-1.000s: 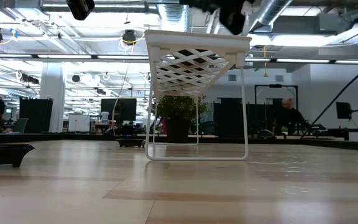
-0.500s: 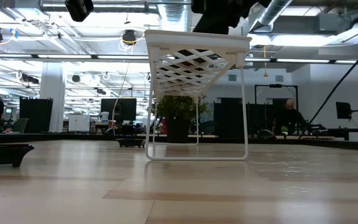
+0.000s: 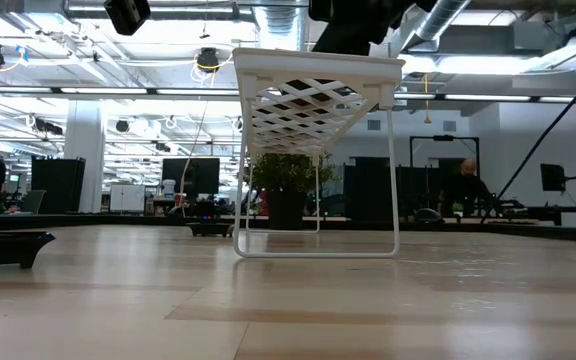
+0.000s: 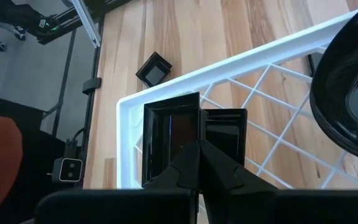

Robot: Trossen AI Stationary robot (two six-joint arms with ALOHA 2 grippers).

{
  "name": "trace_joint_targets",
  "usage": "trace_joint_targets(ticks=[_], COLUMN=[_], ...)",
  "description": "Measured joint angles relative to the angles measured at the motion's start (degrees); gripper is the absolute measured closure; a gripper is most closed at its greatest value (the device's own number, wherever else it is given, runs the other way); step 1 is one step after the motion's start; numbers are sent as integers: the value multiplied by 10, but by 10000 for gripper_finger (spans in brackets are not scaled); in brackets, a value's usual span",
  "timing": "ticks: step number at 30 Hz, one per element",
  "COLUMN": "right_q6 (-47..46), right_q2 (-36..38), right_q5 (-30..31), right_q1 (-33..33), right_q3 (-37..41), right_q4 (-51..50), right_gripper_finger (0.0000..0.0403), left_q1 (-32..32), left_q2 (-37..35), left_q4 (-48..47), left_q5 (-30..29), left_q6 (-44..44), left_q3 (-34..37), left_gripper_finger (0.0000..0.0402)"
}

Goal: Pick & Place Mini shaped plates
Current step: Stack the bottom right square plate on the other square plate on the shelf, then stack the top square plate on the other square plate on the shelf

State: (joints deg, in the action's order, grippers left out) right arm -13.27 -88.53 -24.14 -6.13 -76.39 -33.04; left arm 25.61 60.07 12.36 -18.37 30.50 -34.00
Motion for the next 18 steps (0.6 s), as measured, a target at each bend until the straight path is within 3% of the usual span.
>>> trace_joint_targets(ticks=[8, 18], right_q6=[3, 3], right_q2=[0, 0], right_q5=[0, 0], right_q1=[2, 2], right_q3=[0, 0], right_q4=[0, 0], right_gripper_finger=[393, 311], left_q1=[0, 0], left_q2=[0, 0], left_q4=[0, 0], left_q5=[0, 0], left_q6=[0, 0], left_q3=[0, 0], left_gripper_finger=[278, 278])
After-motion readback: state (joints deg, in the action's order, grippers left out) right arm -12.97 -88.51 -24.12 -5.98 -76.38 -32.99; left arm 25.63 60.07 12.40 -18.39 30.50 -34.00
